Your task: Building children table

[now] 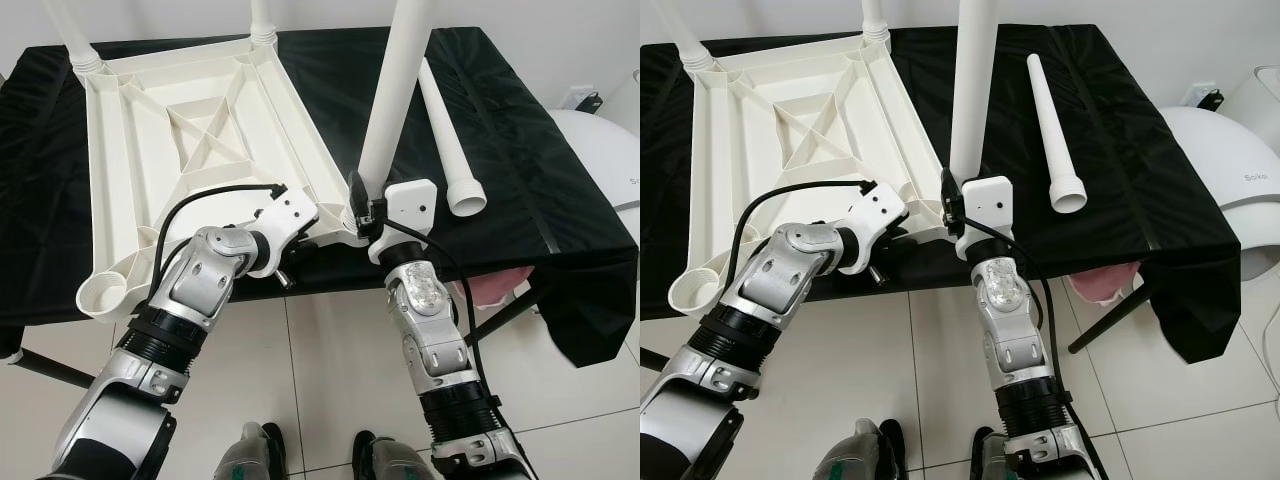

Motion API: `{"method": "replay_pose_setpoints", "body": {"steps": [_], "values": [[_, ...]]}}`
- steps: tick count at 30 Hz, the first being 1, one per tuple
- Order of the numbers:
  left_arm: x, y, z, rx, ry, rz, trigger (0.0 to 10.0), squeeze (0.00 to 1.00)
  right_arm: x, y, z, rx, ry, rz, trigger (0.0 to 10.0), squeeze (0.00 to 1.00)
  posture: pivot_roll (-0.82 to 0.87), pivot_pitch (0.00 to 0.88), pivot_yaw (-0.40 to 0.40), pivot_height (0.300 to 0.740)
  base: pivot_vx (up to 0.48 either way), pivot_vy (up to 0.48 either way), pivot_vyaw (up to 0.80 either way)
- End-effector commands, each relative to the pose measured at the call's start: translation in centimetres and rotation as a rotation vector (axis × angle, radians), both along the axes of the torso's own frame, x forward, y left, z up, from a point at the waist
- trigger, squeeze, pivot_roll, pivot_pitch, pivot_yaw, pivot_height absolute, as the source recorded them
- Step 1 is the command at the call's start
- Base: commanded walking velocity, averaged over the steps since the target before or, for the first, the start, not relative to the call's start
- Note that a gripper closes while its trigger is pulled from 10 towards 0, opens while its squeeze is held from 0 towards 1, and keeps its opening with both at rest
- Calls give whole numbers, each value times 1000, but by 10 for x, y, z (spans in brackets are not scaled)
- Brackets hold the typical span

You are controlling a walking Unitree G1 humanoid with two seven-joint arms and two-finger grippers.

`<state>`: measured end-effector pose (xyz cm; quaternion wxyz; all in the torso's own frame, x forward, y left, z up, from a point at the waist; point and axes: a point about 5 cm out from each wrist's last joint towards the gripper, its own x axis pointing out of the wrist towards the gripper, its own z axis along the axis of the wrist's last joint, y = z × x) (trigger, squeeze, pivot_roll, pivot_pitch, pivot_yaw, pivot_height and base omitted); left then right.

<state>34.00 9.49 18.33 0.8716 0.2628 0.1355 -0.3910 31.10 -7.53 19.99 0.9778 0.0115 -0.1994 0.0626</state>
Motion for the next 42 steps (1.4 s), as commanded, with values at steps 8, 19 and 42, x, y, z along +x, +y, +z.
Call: {"method": "replay_pose_setpoints", "body": {"steps": [8, 19, 42], "values": [[2, -3, 20, 3, -106, 7, 10000, 0, 0, -10, -22, -28, 99, -135, 10000, 0, -88, 186, 5, 740, 0, 0, 0], [3, -3, 21, 3, -108, 7, 10000, 0, -1, -6, -22, -10, 112, -176, 10000, 0, -87, 186, 5, 740, 0, 0, 0], [1, -5, 20, 8, -109, -4, 10000, 0, 0, -22, -21, 22, 115, -278, 10000, 0, -88, 174, 5, 740, 0, 0, 0]]}}
